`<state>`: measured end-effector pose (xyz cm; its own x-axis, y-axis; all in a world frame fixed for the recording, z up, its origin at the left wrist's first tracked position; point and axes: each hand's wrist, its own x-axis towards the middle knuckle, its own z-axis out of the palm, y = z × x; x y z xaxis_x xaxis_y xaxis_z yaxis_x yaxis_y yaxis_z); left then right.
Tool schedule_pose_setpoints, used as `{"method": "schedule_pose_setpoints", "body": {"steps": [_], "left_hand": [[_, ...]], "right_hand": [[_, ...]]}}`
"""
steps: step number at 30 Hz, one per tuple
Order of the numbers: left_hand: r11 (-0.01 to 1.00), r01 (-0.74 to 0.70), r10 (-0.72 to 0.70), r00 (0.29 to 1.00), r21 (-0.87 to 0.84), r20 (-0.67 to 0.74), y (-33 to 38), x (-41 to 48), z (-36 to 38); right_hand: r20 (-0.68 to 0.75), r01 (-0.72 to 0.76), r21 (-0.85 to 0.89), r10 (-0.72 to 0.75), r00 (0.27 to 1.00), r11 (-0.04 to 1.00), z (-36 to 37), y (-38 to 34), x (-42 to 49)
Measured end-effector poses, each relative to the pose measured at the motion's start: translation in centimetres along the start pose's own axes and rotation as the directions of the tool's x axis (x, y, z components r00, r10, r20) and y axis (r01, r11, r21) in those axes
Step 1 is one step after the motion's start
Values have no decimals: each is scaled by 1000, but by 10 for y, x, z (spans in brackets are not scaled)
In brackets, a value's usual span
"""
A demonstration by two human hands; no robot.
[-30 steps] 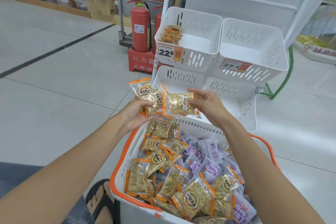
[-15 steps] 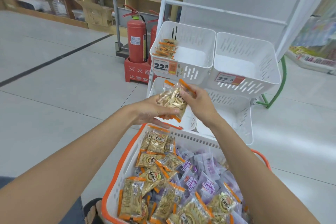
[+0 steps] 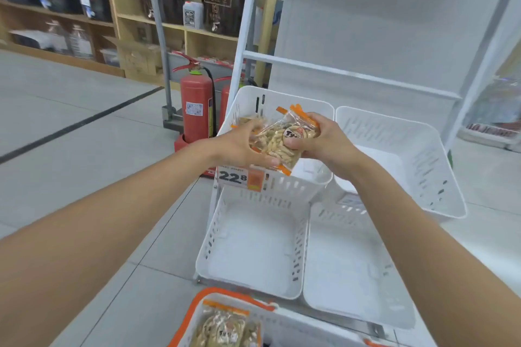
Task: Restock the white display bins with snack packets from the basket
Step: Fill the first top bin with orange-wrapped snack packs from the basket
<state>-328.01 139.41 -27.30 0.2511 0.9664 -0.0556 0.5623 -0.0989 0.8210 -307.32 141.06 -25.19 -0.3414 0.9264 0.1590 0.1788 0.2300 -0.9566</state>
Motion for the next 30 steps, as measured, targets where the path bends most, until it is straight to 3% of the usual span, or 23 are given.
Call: {"method": "schedule_pose_setpoints", "body": {"steps": [3,5,7,9,11,15,19,21,25,27,30], "left_hand": [[946,-94,144,980,312,-140,-20,42,-22],[791,-89,207,970,606,-128,-39,63,-27],[631,-70,162,986,773,-43,-55,74,-27],[595,-48,117,993,802,-28,-65,77,-26],[579,-39,153,986,815,-62,-70,78,-27],[536,-31,216,971,844,-101,-76,78,-28],[495,14,234,961,869,-149,-80,77,-32],[532,0,242,958,847,-152,-84,76,-30],[662,-46,251,954,748,-164,-85,71,-26],[681,-60,256,953,730,-160,-86,70,-24],[697,-40,234,957,716,-174,-85,70,-21]], "right_hand": [[-138,76,-234,-110,984,969,-15,16,46],[-168,43,-400,-119,978,915,-15,37,70],[-146,44,-484,-130,981,874,-7,59,84],[-49,69,-555,-115,992,829,4,80,93],[86,27,-511,20,996,859,12,97,96],[152,-248,-361,319,935,899,9,99,92],[192,-230,-439,341,920,869,23,97,85],[255,-209,-463,355,899,861,32,97,85],[238,-287,-406,403,884,868,24,95,84],[307,-276,-401,412,858,873,27,100,84],[306,-209,-436,363,880,875,33,102,85]]}}
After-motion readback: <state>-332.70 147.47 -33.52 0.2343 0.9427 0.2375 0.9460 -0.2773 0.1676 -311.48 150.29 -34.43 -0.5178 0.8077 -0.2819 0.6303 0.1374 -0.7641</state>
